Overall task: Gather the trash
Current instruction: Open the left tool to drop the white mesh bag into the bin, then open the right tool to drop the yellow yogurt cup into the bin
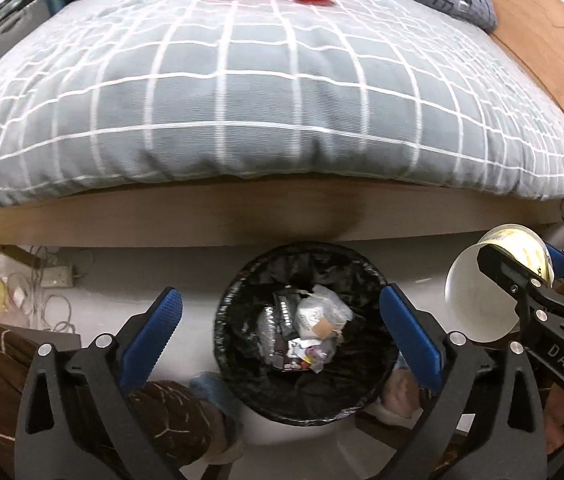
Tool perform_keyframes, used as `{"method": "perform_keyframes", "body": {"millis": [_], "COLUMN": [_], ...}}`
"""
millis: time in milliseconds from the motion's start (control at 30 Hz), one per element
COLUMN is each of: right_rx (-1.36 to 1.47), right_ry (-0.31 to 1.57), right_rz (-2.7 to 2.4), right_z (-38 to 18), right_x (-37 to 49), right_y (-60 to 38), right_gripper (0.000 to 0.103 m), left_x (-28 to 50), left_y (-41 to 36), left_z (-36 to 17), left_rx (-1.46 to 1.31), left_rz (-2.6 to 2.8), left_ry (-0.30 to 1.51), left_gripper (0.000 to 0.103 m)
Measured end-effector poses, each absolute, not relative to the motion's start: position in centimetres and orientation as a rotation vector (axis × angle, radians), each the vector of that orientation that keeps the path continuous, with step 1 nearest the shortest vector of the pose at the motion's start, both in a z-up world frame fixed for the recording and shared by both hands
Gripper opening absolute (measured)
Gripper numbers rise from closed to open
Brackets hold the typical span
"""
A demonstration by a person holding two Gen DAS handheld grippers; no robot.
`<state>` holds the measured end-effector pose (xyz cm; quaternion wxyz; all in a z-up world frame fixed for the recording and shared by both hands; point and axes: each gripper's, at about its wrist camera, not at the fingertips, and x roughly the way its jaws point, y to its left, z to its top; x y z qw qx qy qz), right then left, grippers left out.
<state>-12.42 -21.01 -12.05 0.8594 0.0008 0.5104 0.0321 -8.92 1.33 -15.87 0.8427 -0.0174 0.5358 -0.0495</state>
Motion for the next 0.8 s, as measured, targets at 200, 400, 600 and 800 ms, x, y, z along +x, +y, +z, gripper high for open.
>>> {"method": "perform_keyframes", "body": {"millis": [200, 400, 600, 800], "right_rx": [-0.014, -0.036, -0.057, -0.082], "right_ry": [1.097, 1.131, 1.155, 1.142], "right_rz": [0.101, 0.114, 0.130, 0.118], "right_z": [-12.5, -13.0, -13.5, -13.5], "right_x": [-12.0, -11.4, -11.2, -11.3], "right_y": [-18.4, -16.3, -15.0, -14.8], "right_gripper": [0.067, 0.067, 0.067, 0.078], "left_x": [-9.5, -10.1, -10.3, -10.3], "left_y": [4.0, 6.1, 7.3, 7.3], "left_z": [-15.7, -16.0, -16.1, -15.9], "left_rx": [-0.049, -0.064, -0.092, -0.107], "left_rz": [-0.056, -0.026, -0.011, -0.015], "left_ry": [1.127, 1.138, 1.142, 1.137], "left_gripper": [0.097, 0.097, 0.097, 0.097]}}
